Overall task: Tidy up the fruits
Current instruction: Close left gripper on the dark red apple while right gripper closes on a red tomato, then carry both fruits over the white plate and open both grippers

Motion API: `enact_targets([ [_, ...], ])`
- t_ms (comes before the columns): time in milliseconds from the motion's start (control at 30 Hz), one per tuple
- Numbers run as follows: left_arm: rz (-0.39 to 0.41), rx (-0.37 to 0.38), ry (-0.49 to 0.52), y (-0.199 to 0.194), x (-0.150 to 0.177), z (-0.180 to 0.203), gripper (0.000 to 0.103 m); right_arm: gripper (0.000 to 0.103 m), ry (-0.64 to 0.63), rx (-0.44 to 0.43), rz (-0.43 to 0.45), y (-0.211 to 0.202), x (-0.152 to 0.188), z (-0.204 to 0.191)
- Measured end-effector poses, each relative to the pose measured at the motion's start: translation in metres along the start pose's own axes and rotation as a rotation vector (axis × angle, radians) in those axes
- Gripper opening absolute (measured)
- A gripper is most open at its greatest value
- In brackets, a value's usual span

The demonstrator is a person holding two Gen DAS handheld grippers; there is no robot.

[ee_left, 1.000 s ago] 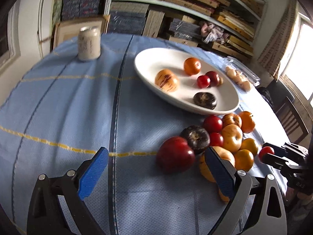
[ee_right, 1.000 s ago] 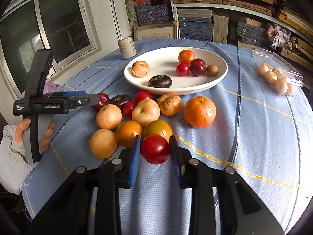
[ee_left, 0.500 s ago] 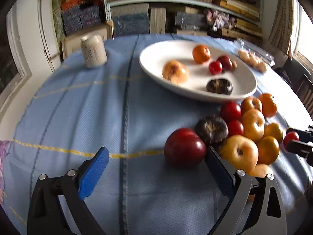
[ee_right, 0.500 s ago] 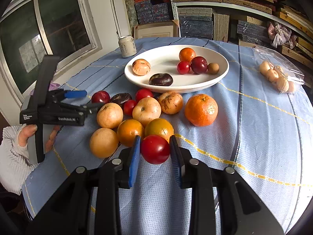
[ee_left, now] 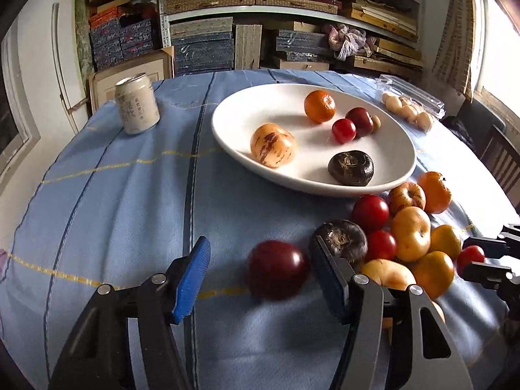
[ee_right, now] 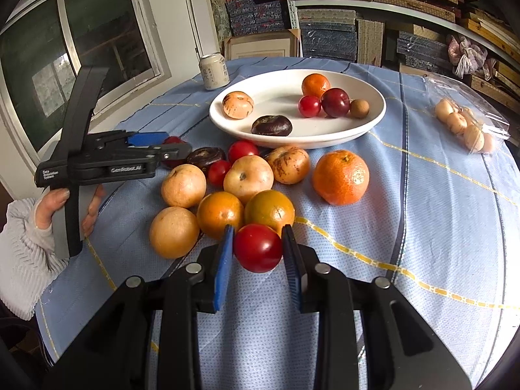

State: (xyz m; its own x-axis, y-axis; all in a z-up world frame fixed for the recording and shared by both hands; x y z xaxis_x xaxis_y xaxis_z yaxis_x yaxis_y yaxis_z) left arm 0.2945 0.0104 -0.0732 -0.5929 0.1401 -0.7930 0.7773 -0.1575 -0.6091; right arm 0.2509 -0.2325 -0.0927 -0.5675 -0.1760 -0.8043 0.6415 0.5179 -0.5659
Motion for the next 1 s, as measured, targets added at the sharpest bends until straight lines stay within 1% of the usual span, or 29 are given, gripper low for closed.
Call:
enact_targets([
  [67,-0.012,0.0,0.0,0.003,0.001,0.0,0.064,0.029,0.003,0.001,0.0,0.001,0.0,0.0],
  [167,-0.081,0.009,0.003,0.01,0.008,0.001,0.062,0.029,0.01,0.0,-0.001,0.002,0.0,0.002],
  [333,-0.054,0.027,-0.012,0.008,0.008,0.0,0.061,0.029,0.009,-0.004,-0.004,0.002,0.0,0.002],
  [400,-0.018,0.051,-0.036,0.006,0.004,-0.003,0.06,0.029,0.007,-0.004,-0.005,0.001,0.0,0.002],
  [467,-0.019,0.047,-0.027,0.005,0.005,-0.002,0.06,0.029,0.007,-0.005,-0.004,0.001,0.0,0.001],
  [500,-0.021,0.044,-0.017,0.005,0.005,0.0,0.059,0.029,0.007,-0.004,-0.004,0.001,0.0,0.001],
  [600,-0.043,0.062,0.001,0.006,0.007,0.005,0.045,0.029,0.008,-0.005,-0.004,0.001,0.0,0.001],
  [700,-0.049,0.074,0.001,0.007,0.009,0.006,0.04,0.029,0.006,-0.005,-0.005,0.001,0.0,0.001],
  [767,-0.048,0.078,-0.001,0.006,0.008,0.006,0.04,0.029,0.006,-0.006,-0.006,0.001,0.0,0.001],
  [833,-0.032,0.084,-0.002,0.003,0.008,0.007,0.039,0.029,0.007,-0.005,-0.005,0.001,0.0,0.001],
  [900,0.005,0.076,0.008,-0.005,0.007,0.008,0.039,0.029,0.007,-0.004,-0.003,0.001,0.0,0.001],
  [967,0.038,0.068,0.015,-0.015,0.004,0.01,0.039,0.029,0.014,0.004,0.018,-0.002,-0.003,0.003],
  [1000,0.058,0.081,0.005,-0.022,0.0,0.01,0.039,0.029,0.019,0.007,0.027,-0.004,-0.004,0.005],
])
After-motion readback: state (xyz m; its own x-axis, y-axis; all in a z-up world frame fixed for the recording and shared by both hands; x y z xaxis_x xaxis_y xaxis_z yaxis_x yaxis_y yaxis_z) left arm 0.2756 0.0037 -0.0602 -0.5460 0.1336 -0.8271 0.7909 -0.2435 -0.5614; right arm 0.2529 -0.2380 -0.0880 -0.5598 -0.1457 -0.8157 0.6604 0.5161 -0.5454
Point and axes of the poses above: each gripper's, at about its wrist camera, not at the fingertips, and y roughly the way its jaws point, z to its right, x to its underside, the point moved 2 cm from there along y, roughly the way its jaws point, and after that the axes turned 9 degrees about z, right-handed, at the moved point
